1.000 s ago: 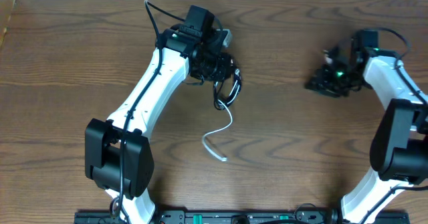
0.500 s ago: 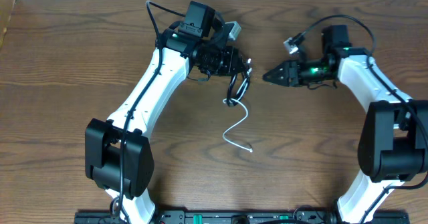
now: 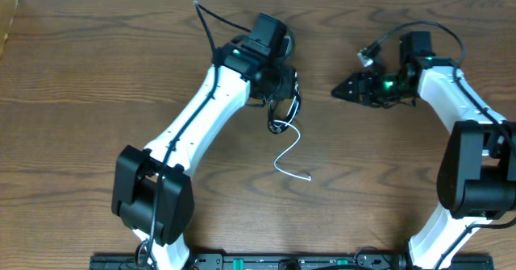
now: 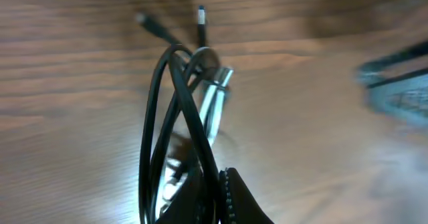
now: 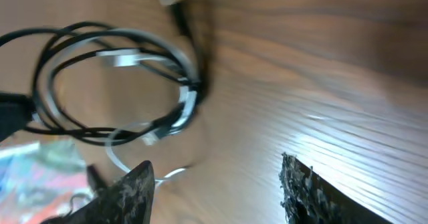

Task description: Untangle cables

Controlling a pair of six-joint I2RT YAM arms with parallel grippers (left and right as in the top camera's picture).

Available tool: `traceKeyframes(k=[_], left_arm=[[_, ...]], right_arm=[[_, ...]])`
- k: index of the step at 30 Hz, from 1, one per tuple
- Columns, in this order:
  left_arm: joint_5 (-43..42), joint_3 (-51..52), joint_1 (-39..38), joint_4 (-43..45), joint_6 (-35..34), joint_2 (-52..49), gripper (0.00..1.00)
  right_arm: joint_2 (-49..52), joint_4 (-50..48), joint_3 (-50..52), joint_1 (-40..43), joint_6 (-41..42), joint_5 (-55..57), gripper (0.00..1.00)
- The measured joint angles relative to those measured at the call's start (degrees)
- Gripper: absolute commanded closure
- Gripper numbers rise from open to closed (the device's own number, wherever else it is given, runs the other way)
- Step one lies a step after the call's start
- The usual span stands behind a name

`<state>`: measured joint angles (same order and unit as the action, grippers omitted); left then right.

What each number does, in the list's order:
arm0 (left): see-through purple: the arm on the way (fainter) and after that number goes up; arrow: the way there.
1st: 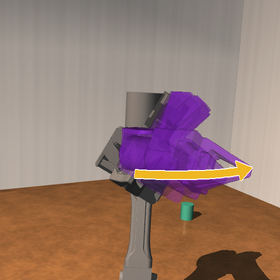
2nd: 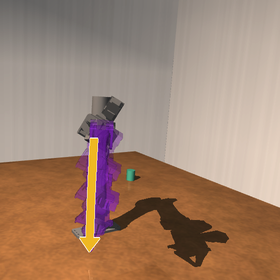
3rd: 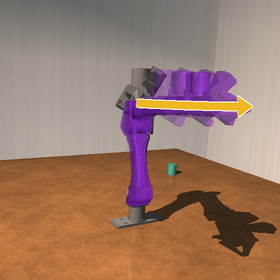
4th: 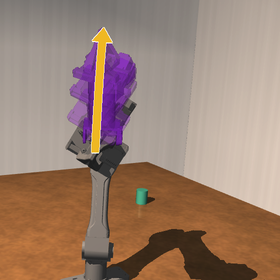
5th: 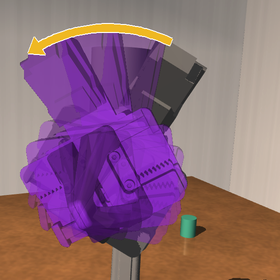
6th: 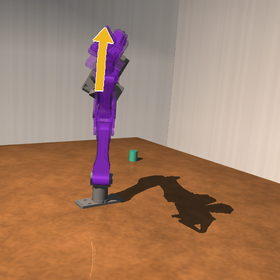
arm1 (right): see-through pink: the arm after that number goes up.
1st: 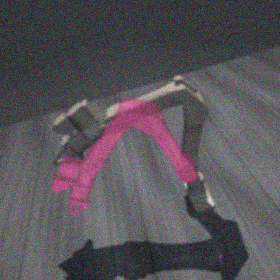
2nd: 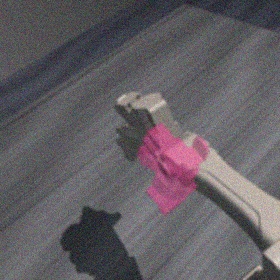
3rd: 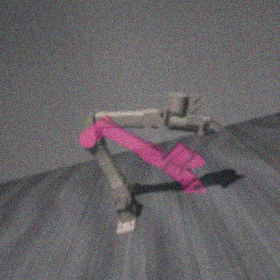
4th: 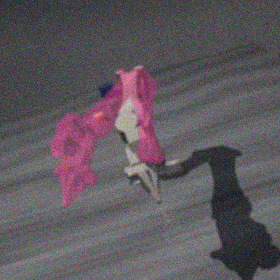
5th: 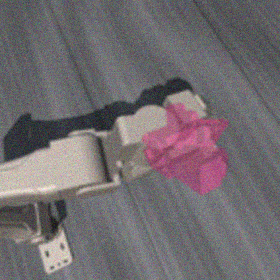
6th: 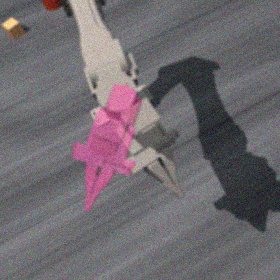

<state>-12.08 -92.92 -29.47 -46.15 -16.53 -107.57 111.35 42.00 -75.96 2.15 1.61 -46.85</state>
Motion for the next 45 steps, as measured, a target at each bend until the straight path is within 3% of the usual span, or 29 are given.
traceKeyframes(k=[6, 11, 17, 22, 33, 39, 42, 45], left_arm=[[6.71, 0.00, -4.52, 1.09, -0.02, 0.00, 0.92], [6.38, -0.02, -11.06, 5.64, 0.02, -0.22, 0.92], [4.35, -0.04, -18.62, 11.58, 0.11, -2.89, 0.60], [3.63, -0.35, -20.04, 11.98, -0.07, -3.21, 0.50], [3.61, -1.44, -14.69, -4.28, -2.91, 1.55, 0.50], [3.58, -0.83, -14.14, -5.46, -6.54, 0.42, 0.49], [3.58, -0.79, -14.23, -5.77, -2.69, -1.57, 0.49], [3.54, 0.02, -14.23, -7.26, 5.68, -3.56, 0.48]], right_arm=[[-0.11, -0.57, 0.00, 7.37, 0.85, 1.88, 0.40], [-2.64, -0.42, 0.00, 15.17, 1.05, 1.57, 0.38], [-7.52, 0.37, 0.00, 20.09, 1.29, 1.42, 0.33], [-8.68, 1.09, 0.00, 20.37, 1.42, 1.49, 0.32], [-8.68, 2.93, 0.00, 18.58, 1.42, 3.98, 0.30], [-8.68, 3.02, 0.00, 16.68, 1.42, 5.27, 0.29], [-8.68, 3.45, 0.00, 15.85, 1.42, 6.19, 0.28], [-8.68, 3.67, 0.00, 15.08, 1.42, 7.48, 0.28]])
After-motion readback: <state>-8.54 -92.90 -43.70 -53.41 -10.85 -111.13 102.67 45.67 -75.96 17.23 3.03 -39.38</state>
